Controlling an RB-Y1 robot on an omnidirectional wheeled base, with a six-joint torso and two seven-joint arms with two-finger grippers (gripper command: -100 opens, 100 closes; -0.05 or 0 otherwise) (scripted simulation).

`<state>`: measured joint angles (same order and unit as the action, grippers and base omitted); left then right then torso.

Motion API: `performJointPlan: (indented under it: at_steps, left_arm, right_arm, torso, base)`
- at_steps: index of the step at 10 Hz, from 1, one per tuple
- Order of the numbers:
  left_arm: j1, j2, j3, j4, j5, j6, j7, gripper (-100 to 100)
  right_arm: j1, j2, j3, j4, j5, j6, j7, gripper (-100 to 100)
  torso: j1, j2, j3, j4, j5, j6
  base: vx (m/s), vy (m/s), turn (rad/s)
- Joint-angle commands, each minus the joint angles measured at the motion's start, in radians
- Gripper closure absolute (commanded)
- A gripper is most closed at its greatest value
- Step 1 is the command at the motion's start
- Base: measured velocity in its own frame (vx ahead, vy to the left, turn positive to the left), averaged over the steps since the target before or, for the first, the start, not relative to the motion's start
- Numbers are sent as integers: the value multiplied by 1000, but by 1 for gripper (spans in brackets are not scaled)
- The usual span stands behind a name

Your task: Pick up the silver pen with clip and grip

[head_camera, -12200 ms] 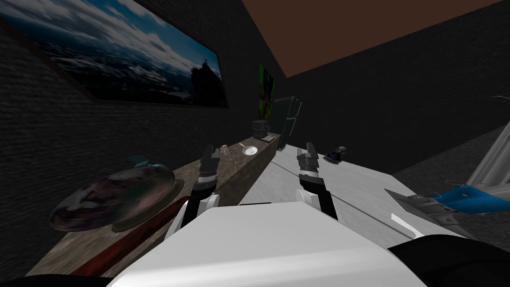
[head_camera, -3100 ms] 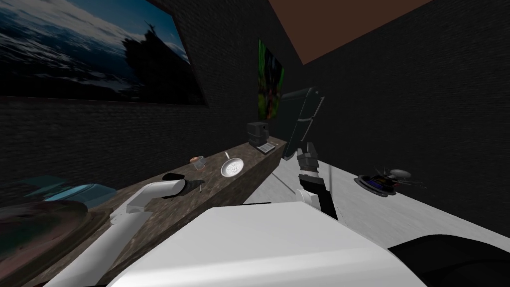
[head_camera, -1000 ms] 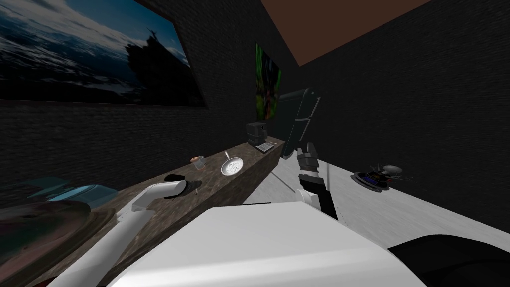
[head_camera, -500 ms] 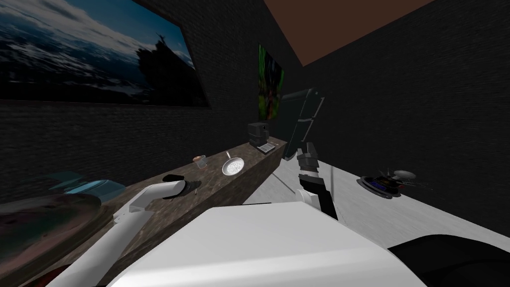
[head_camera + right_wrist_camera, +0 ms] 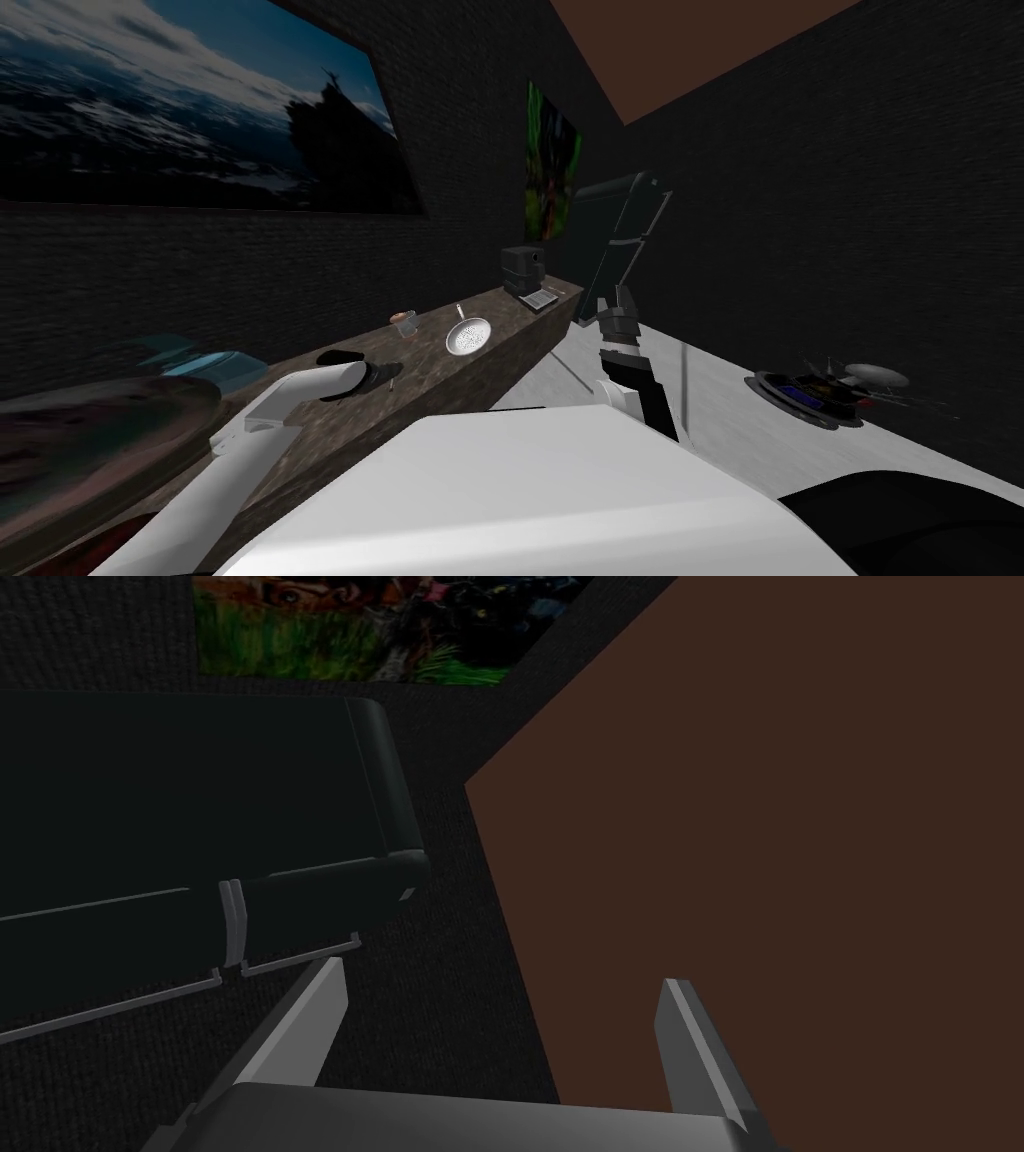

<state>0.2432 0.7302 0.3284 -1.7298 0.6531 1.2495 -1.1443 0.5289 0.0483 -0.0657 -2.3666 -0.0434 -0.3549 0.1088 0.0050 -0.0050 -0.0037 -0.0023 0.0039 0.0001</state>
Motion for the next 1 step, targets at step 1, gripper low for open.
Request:
performJointPlan:
  at_steps: [1]
  left_arm:
    - [0, 0, 0, 0, 0, 0, 0, 0]
  right_arm:
    - [0, 0, 0, 0, 0, 0, 0, 0]
  torso:
    - [0, 0, 0, 0, 0, 0]
  base:
    - [0, 0, 0]
